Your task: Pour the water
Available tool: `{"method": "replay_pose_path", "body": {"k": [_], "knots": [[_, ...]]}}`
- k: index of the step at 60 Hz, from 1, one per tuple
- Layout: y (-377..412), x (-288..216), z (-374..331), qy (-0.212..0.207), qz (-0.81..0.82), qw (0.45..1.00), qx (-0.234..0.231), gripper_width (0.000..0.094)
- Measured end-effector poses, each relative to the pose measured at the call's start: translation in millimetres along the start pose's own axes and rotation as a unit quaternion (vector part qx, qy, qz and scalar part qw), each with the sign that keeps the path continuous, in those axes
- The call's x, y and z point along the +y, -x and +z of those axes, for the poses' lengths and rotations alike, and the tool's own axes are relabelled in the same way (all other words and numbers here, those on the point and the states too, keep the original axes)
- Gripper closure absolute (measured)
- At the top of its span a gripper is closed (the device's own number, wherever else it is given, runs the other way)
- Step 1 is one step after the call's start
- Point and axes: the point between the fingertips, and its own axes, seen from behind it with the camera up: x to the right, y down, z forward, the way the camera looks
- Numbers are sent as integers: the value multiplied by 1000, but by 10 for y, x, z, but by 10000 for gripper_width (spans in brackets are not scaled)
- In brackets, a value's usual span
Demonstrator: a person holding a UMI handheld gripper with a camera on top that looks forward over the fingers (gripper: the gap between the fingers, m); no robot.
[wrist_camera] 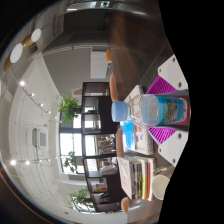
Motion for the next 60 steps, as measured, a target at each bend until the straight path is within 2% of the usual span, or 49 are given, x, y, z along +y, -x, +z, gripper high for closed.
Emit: {"method": "replay_pose_path", "body": {"k": [5, 11, 16, 29, 42, 60], "knots": [[38, 16, -30, 5, 0, 1000, -19, 435], [88, 114, -105, 20, 22, 998, -46, 225], [42, 256, -229, 38, 27, 998, -48, 156], [96, 552, -905, 81, -26, 995, -48, 154], [545, 633, -1821, 97, -68, 988, -101, 134], [1182, 186, -2800, 63, -56, 983, -164, 134]]}}
